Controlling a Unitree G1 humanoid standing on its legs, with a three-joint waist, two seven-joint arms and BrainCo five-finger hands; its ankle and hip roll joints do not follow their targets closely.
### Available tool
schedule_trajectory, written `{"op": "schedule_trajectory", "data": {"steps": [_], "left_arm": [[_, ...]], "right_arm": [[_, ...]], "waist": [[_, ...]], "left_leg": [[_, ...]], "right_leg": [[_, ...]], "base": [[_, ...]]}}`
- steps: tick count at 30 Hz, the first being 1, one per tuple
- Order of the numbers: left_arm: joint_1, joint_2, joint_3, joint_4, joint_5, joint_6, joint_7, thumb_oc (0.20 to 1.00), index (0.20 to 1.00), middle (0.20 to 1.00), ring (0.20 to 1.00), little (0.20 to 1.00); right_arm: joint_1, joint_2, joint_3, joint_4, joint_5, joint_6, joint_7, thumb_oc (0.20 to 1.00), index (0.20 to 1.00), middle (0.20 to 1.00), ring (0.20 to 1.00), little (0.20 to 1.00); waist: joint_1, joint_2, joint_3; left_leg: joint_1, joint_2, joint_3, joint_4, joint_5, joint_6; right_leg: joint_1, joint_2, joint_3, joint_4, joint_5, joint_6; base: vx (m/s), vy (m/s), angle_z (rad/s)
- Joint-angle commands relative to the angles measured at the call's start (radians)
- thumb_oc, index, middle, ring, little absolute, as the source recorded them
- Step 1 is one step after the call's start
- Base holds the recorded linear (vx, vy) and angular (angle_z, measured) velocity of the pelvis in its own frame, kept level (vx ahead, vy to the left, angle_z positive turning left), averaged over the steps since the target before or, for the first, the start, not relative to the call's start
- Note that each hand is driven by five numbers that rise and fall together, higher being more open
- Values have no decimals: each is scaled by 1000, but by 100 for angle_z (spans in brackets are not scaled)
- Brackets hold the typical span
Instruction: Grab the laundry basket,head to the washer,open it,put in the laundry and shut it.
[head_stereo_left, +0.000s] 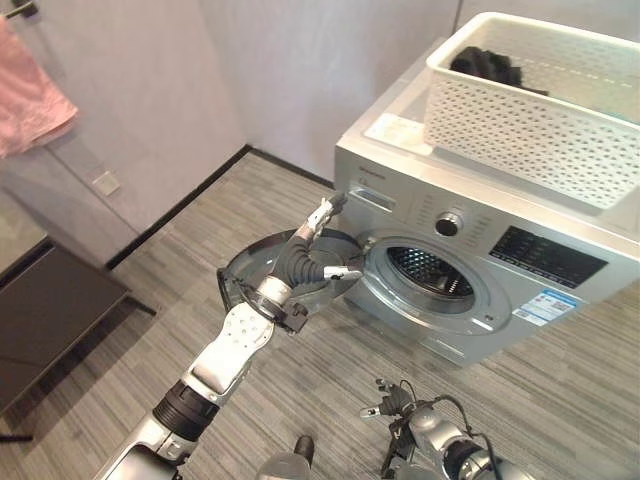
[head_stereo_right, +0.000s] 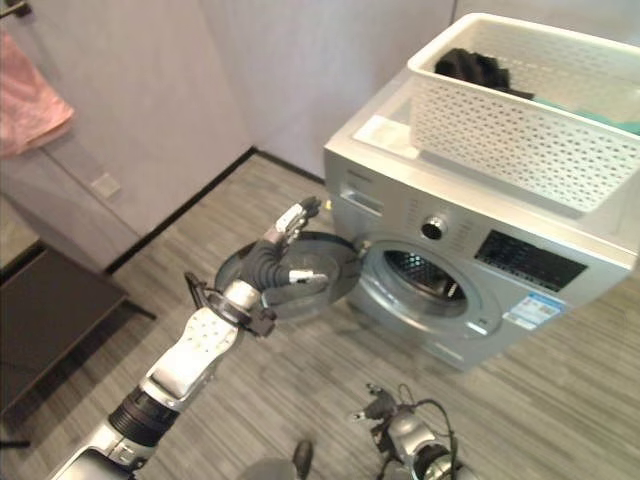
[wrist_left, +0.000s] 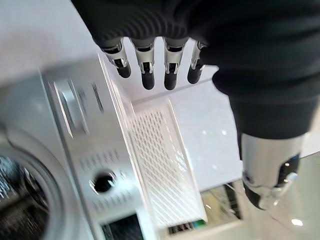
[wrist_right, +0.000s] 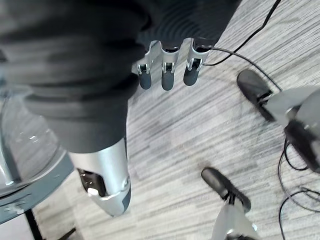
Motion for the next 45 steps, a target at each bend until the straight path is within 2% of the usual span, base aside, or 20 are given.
{"op": "schedule_trajectory", "data": {"steps": [1,3,4,6,7,9,10,13,14,15,19,20,21,22,23,25,31,38,43,45], "left_arm": [[-64,-25,-24,107,-193,-34,-80,1000,1000,1000,1000,1000],[-65,-60,-65,292,-378,44,-216,1000,1000,1000,1000,1000],[-66,-61,-65,295,-379,42,-218,1000,1000,1000,1000,1000],[-88,-22,-127,386,-481,123,-382,1000,1000,1000,1000,1000],[-98,34,-219,480,-465,168,-478,1000,1000,1000,1000,1000],[-109,47,-264,532,-430,171,-508,1000,1000,1000,1000,1000],[-153,47,-355,689,-261,149,-539,1000,1000,1000,1000,1000],[-187,-43,-373,998,115,96,-475,1000,1000,1000,1000,1000],[-189,-49,-371,1006,119,91,-473,1000,1000,1000,1000,1000],[-228,-109,-302,1278,437,104,-322,1000,1000,1000,1000,1000],[-300,-26,-187,1411,552,141,-146,1000,1000,1000,1000,1000],[-301,-26,-187,1411,553,141,-145,1000,1000,1000,1000,1000],[-343,15,-149,1412,535,136,-81,1000,1000,1000,1000,1000],[-396,80,-29,1443,441,140,1,1000,1000,1000,1000,1000],[-396,80,-28,1443,441,140,1,1000,1000,1000,1000,1000],[-459,168,97,1479,297,132,58,1000,1000,1000,1000,1000],[-479,250,148,1493,248,124,98,1000,1000,1000,1000,1000],[-381,240,226,1417,117,87,83,1000,1000,1000,1000,1000],[-265,170,256,1345,65,53,58,1000,1000,1000,1000,1000],[-178,128,321,1237,-99,14,29,1000,1000,1000,1000,1000]], "right_arm": [[-32,9,-11,21,-75,-10,22,1000,1000,1000,1000,1000],[7,-37,-16,22,-151,-7,40,1000,1000,1000,1000,1000],[7,-37,-17,21,-151,-7,40,1000,1000,1000,1000,1000],[34,-78,-35,20,-198,-12,71,1000,1000,1000,1000,1000],[46,-119,-51,14,-221,-17,96,1000,1000,1000,1000,1000],[48,-135,-56,13,-222,-21,96,1000,1000,1000,1000,1000],[46,-161,-74,13,-202,-24,90,1000,1000,1000,1000,1000],[41,-171,-91,3,-162,-14,75,1000,1000,1000,1000,1000],[40,-173,-91,3,-162,-13,75,1000,1000,1000,1000,1000],[27,-171,-93,1,-119,-3,46,1000,1000,1000,1000,1000],[12,-173,-97,-52,-82,-14,9,1000,1000,1000,1000,1000],[11,-173,-97,-52,-82,-14,9,1000,1000,1000,1000,1000],[10,-174,-98,-63,-71,-18,-1,1000,1000,1000,1000,1000],[14,-173,-103,-107,-39,-37,-35,1000,1000,1000,1000,1000],[14,-173,-103,-107,-39,-37,-35,1000,1000,1000,1000,1000],[40,-182,-106,-172,-11,-51,-56,1000,1000,1000,1000,1000],[84,-190,-119,-185,0,-51,-70,1000,1000,1000,1000,1000],[116,-186,-156,-161,30,-54,-66,1000,1000,1000,1000,1000],[142,-165,-197,-132,65,-53,-45,1000,1000,1000,1000,1000],[151,-153,-228,-129,114,-55,-35,1000,1000,1000,1000,1000]], "waist": [[-34,-32,-49],[-92,-35,-56],[-90,-34,-55],[-132,-34,-59],[-159,-33,-57],[-169,-36,-58],[-198,-42,-50],[-236,-58,-46],[-234,-56,-46],[-258,-81,-35],[-262,-117,-9],[-263,-117,-9],[-260,-126,2],[-259,-141,28],[-261,-142,25],[-268,-168,47],[-259,-182,65],[-233,-175,61],[-219,-164,26],[-206,-155,10]], "left_leg": [[-32,39,-11,-23,-5,-53],[-19,44,15,-27,-8,-51],[-18,45,17,-27,-9,-51],[-15,48,43,-27,-15,-50],[-9,52,66,-27,-20,-50],[-15,51,72,-27,-19,-50],[-20,54,89,-27,-17,-49],[-30,59,120,-27,-18,-47],[-30,59,121,-27,-18,-47],[-51,62,152,-27,-14,-45],[-101,66,167,-27,8,-46],[-102,66,166,-27,8,-46],[-117,65,164,-27,16,-47],[-149,64,155,-27,31,-49],[-153,62,153,-27,34,-49],[-202,64,142,-27,52,-55],[-254,67,118,-27,68,-64],[-223,62,125,-27,54,-62],[-178,56,131,-27,33,-57],[-155,59,128,-27,25,-55]], "right_leg": [[103,-110,41,9,-117,103],[92,-101,73,10,-114,104],[92,-100,75,10,-114,103],[74,-94,101,12,-108,108],[60,-86,126,16,-103,112],[48,-85,135,17,-100,113],[24,-77,156,22,-94,115],[-19,-70,190,29,-87,115],[-21,-69,192,30,-88,115],[-72,-61,224,33,-74,112],[-133,-52,240,28,-45,108],[-135,-52,240,29,-45,108],[-145,-53,239,27,-39,107],[-167,-53,233,24,-28,108],[-171,-55,232,24,-26,108],[-204,-60,219,16,-14,113],[-219,-74,189,7,-6,118],[-186,-77,189,7,-15,119],[-144,-75,198,13,-39,113],[-119,-71,193,20,-55,109]], "base": [[68,22,-39],[70,22,-49],[23,20,-30],[32,33,-46],[31,36,-57],[0,22,-42],[-29,19,-39],[-28,19,-29],[-88,19,-35],[-108,15,-35],[-125,-14,-38],[-93,-21,-28],[-128,-44,-14],[-132,-43,-6],[-127,-41,4],[-120,-54,6],[-31,-38,24],[23,8,0],[72,9,5],[99,-35,1]]}}
